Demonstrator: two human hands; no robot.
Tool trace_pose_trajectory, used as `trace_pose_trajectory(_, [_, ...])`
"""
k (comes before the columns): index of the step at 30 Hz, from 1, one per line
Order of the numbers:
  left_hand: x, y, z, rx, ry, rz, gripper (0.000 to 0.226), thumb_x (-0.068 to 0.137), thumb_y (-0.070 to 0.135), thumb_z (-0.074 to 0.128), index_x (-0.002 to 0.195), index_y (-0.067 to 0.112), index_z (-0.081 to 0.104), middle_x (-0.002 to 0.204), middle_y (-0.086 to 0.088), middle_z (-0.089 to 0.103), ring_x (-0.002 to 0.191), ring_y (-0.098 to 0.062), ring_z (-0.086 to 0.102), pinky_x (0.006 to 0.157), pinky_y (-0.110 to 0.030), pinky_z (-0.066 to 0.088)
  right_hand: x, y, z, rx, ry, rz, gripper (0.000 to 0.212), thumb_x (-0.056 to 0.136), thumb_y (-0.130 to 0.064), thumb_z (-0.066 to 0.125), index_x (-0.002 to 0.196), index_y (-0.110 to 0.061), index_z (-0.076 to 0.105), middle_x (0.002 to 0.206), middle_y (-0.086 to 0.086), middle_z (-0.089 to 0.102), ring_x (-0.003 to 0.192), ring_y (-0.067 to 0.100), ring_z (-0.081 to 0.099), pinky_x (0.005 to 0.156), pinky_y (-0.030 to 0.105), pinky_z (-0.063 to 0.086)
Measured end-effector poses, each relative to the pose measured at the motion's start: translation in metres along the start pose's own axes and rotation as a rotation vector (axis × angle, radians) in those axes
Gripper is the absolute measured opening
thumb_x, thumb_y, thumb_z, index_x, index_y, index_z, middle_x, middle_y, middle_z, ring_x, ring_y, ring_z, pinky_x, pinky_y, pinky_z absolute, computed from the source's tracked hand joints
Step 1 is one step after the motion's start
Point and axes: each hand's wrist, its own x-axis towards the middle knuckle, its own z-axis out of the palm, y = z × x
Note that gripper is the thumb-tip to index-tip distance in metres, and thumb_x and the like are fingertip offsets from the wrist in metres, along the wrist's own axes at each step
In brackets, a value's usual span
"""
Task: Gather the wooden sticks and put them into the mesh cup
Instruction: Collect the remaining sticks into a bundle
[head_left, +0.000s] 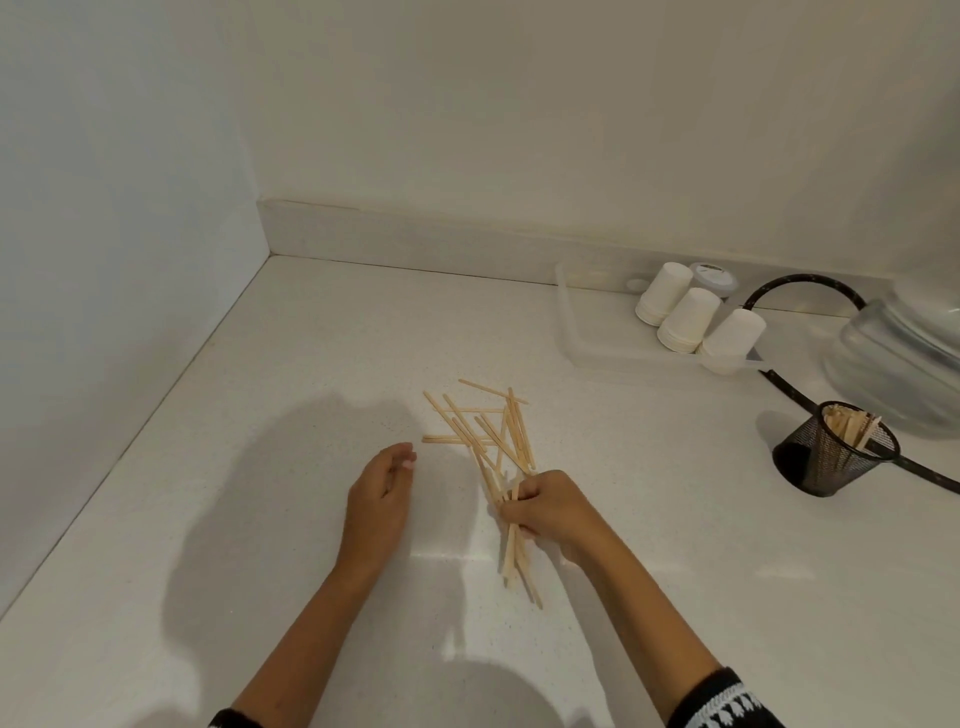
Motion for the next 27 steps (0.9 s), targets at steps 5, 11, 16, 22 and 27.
trace_pose_trajectory(5, [-0.011, 0.025, 0.032, -0.263, -0.227, -0.31, 0.035, 0.099, 0.04, 0.04, 0.126, 0.019, 0.05, 0.114, -0.004, 0.063, 0.105, -0.017, 0.061, 0.095, -0.036, 0.046, 0.0, -0.005, -0.003, 0.464, -0.235, 0.113, 0.006, 0.077, 0.006, 0.068, 0.078, 0.001, 0.072, 0.073, 0.008, 0.073, 0.07, 0.015, 0.072, 0.063, 0.024, 0.057])
trace_pose_trajectory(11, [-0.012, 0.046, 0.059, -0.677, -0.316, -0.583, 0.041, 0.1, 0.038, 0.039, 0.105, 0.005, 0.063, 0.084, -0.01, 0.075, 0.081, -0.019, 0.072, 0.061, -0.024, 0.056, -0.002, -0.015, 0.007, 0.298, -0.161, -0.001, 0.031, 0.078, 0.007, 0.065, 0.051, -0.008, 0.069, 0.056, 0.005, 0.069, 0.053, 0.013, 0.068, 0.049, 0.016, 0.05])
trace_pose_trajectory(16, [-0.009, 0.046, 0.064, -0.789, -0.228, -0.624, 0.037, 0.1, 0.032, 0.044, 0.098, 0.0, 0.064, 0.09, -0.016, 0.072, 0.078, -0.017, 0.072, 0.06, -0.023, 0.054, -0.004, -0.02, 0.024, -0.105, 0.156, -0.173, 0.015, 0.076, -0.008, 0.07, 0.068, 0.004, 0.065, 0.061, 0.013, 0.06, 0.052, 0.016, 0.054, 0.053, 0.025, 0.048])
trace_pose_trajectory(22, [-0.006, 0.044, 0.055, -0.832, -0.283, -0.644, 0.038, 0.1, 0.034, 0.04, 0.095, 0.002, 0.06, 0.074, -0.008, 0.068, 0.066, -0.018, 0.062, 0.065, -0.03, 0.049, -0.015, -0.026, 0.02, -0.046, 0.373, -0.308, 0.008, 0.082, -0.019, 0.07, 0.088, -0.014, 0.073, 0.076, -0.004, 0.069, 0.069, 0.006, 0.063, 0.066, 0.014, 0.051])
trace_pose_trajectory(27, [0.004, 0.05, 0.05, -0.719, -0.173, -0.523, 0.025, 0.098, 0.035, 0.046, 0.084, 0.014, 0.051, 0.056, 0.004, 0.04, 0.046, -0.008, 0.035, 0.047, -0.023, 0.034, -0.029, -0.01, 0.029, 0.412, 0.414, -0.092, 0.011, 0.088, -0.022, 0.061, 0.08, -0.015, 0.065, 0.077, -0.002, 0.066, 0.072, 0.015, 0.062, 0.07, 0.027, 0.054])
